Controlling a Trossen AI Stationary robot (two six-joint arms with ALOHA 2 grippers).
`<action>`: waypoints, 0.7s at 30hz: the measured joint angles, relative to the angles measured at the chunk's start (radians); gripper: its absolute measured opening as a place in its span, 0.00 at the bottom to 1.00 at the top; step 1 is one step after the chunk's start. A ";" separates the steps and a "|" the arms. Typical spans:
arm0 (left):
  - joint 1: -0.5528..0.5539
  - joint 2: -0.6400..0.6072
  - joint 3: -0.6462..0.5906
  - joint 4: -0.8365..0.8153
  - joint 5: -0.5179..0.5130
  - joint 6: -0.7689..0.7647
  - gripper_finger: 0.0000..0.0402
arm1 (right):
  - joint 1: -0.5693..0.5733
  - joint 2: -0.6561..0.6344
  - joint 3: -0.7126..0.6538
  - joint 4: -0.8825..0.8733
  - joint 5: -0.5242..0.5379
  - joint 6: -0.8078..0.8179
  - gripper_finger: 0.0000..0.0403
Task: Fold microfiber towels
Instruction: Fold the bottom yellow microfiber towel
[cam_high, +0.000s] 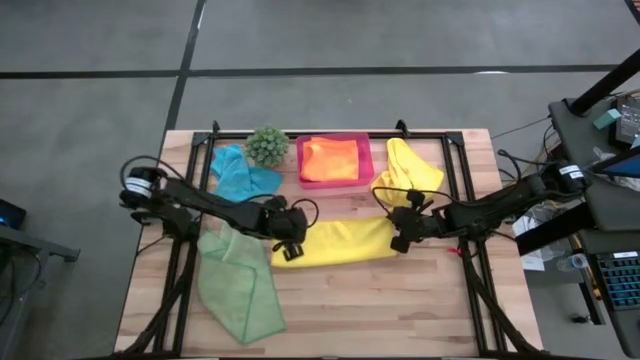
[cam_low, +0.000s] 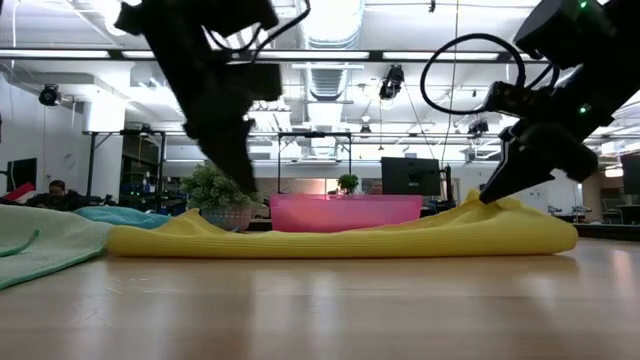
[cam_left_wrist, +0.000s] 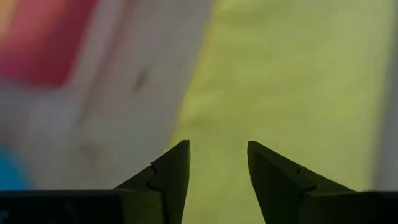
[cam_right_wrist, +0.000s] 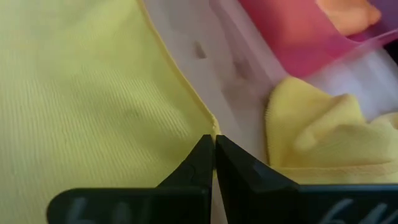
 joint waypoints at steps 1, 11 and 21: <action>0.001 -0.008 -0.001 -0.033 -0.021 -0.015 0.36 | 0.000 0.005 0.000 0.002 0.001 0.004 0.02; 0.001 0.014 -0.074 -0.070 -0.054 -0.151 0.36 | 0.000 0.127 -0.003 0.076 0.021 0.043 0.02; 0.001 0.033 -0.131 -0.076 -0.053 -0.268 0.36 | 0.000 0.130 0.002 0.107 0.029 0.096 0.13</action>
